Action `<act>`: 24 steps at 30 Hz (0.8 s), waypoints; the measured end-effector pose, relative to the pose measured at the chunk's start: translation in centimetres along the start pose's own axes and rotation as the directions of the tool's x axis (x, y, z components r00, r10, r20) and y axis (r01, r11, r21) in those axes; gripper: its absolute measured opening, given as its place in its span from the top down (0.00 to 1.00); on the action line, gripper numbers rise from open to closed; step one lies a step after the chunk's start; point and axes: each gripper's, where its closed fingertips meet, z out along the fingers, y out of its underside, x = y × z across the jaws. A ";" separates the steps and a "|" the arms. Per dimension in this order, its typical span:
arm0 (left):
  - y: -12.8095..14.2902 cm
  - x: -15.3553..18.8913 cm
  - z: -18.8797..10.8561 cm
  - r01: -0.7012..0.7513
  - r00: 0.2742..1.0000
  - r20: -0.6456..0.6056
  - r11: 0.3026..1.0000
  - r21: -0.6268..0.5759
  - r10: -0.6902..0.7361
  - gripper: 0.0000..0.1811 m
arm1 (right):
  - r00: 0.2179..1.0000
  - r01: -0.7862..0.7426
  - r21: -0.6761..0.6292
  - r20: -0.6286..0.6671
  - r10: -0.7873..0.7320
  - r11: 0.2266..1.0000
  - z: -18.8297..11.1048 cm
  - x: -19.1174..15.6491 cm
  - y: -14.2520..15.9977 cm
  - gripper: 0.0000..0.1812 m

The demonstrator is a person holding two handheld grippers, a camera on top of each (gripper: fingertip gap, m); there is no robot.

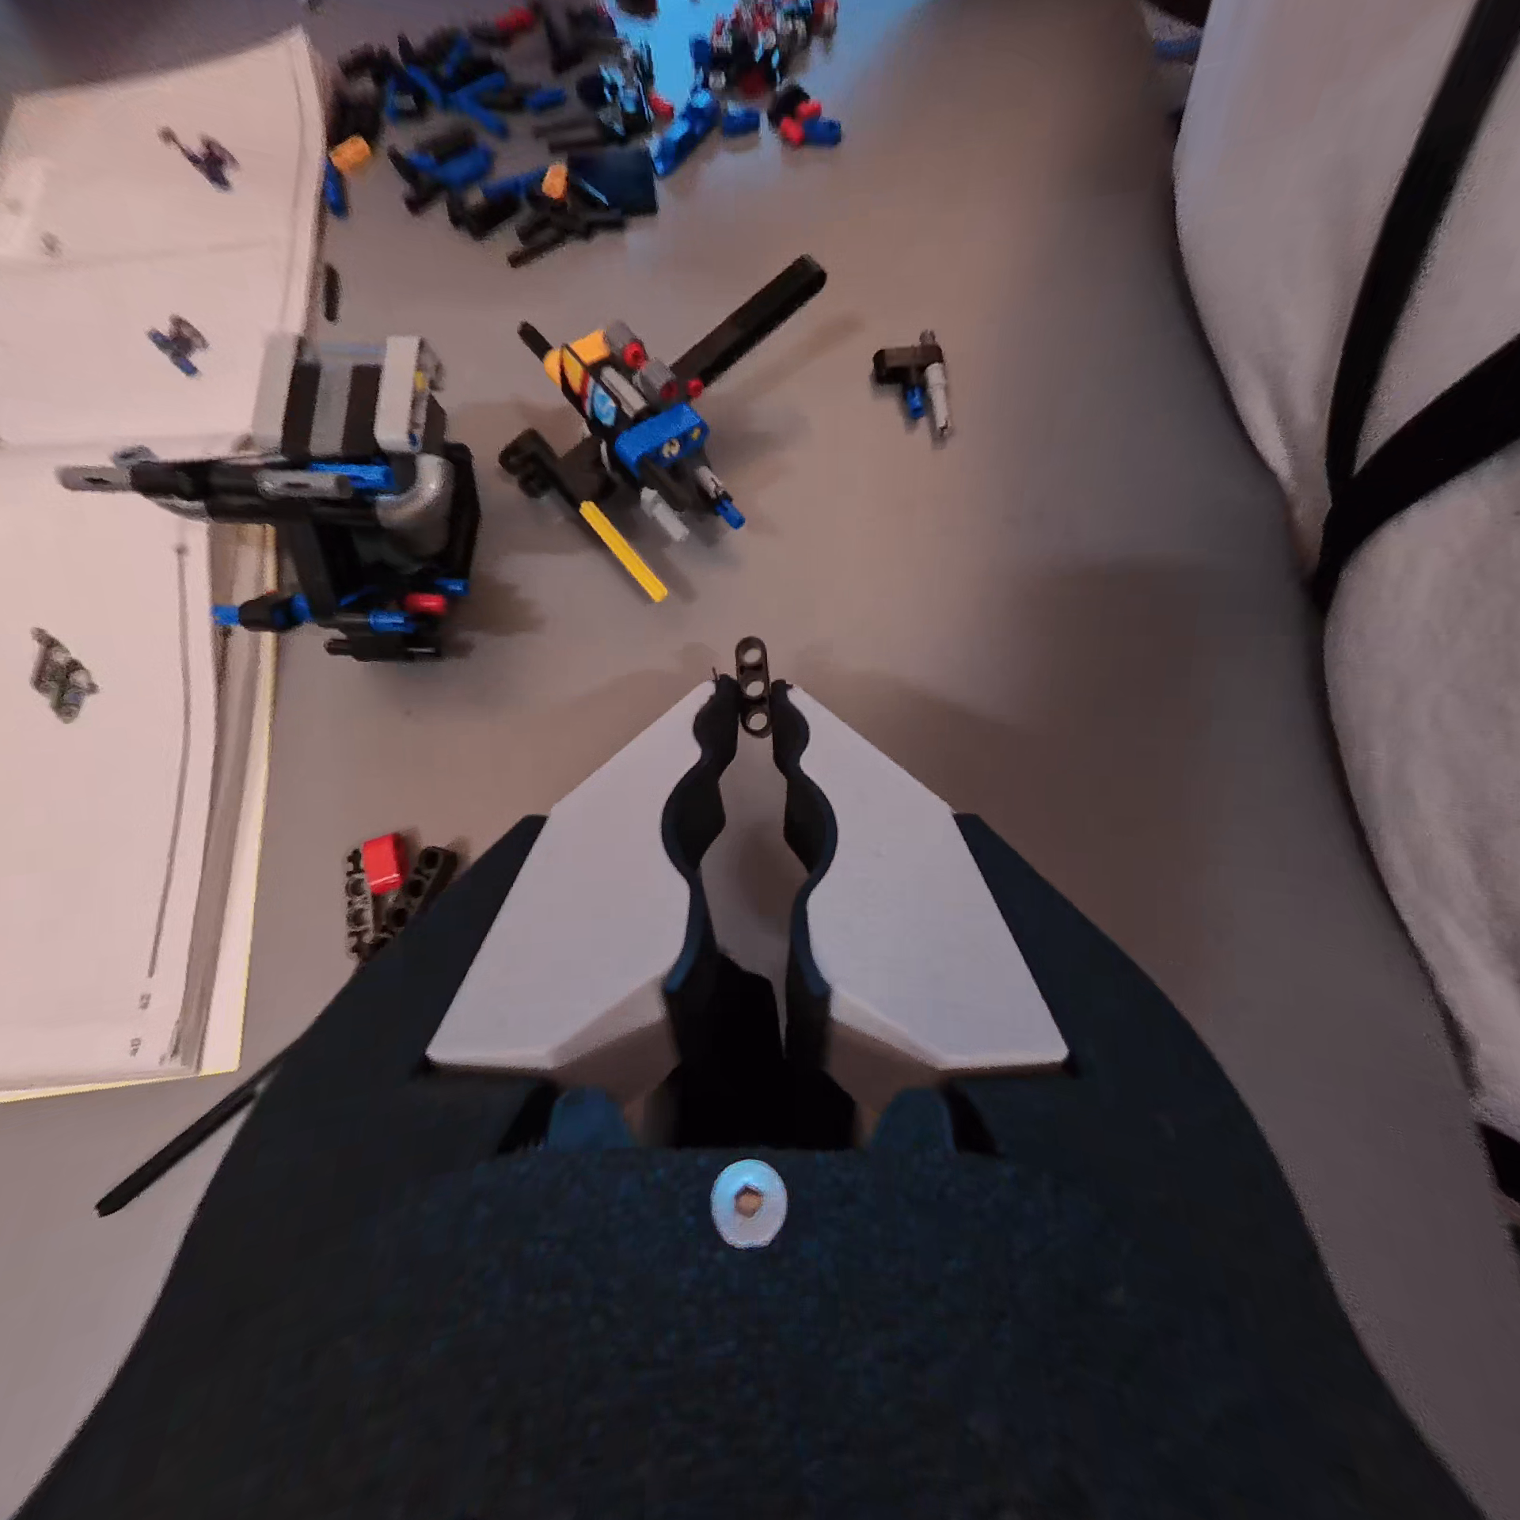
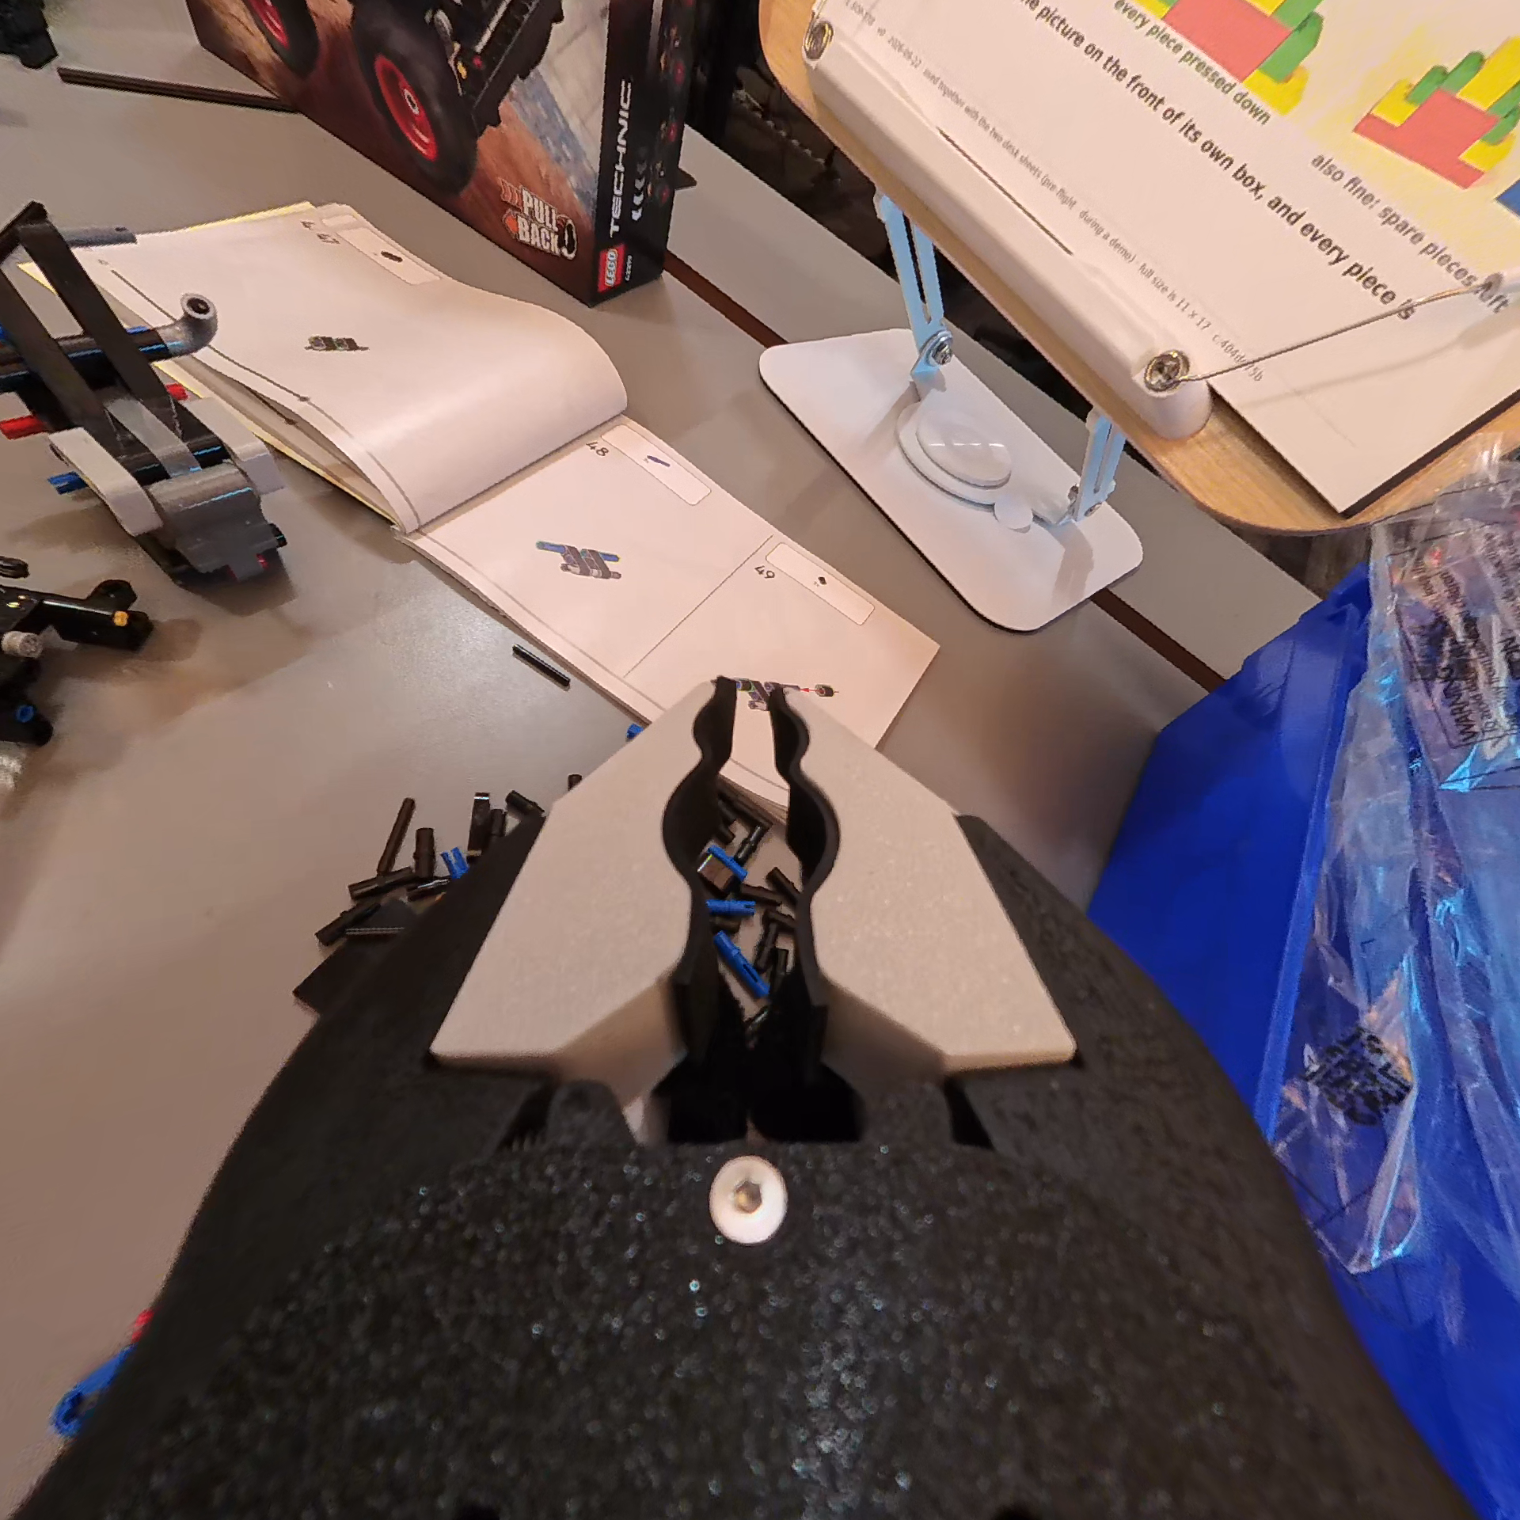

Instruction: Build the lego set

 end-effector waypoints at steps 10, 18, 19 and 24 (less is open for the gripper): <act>-0.8 -4.5 -3.7 0.003 0.964 0.260 0.980 0.201 -0.056 0.97 | 1.000 0.001 -0.002 0.007 -0.001 1.000 0.1 -0.3 0.0 0.95; -1.2 -5.1 -4.4 -0.049 0.939 0.342 0.979 0.199 -0.023 0.97 | 0.980 -0.036 0.023 0.198 0.030 0.999 0.2 -4.0 -0.7 0.95; -1.3 -5.1 -4.4 -0.062 0.935 0.354 0.979 0.196 -0.011 0.97 | 0.964 -0.048 0.032 0.265 0.038 0.998 0.1 -5.3 -1.1 0.95; -0.8 -6.0 -4.4 -0.073 0.903 0.430 0.988 0.139 0.006 0.97 | 0.888 -0.055 0.031 0.459 0.034 0.998 -0.4 -10.8 -2.0 0.93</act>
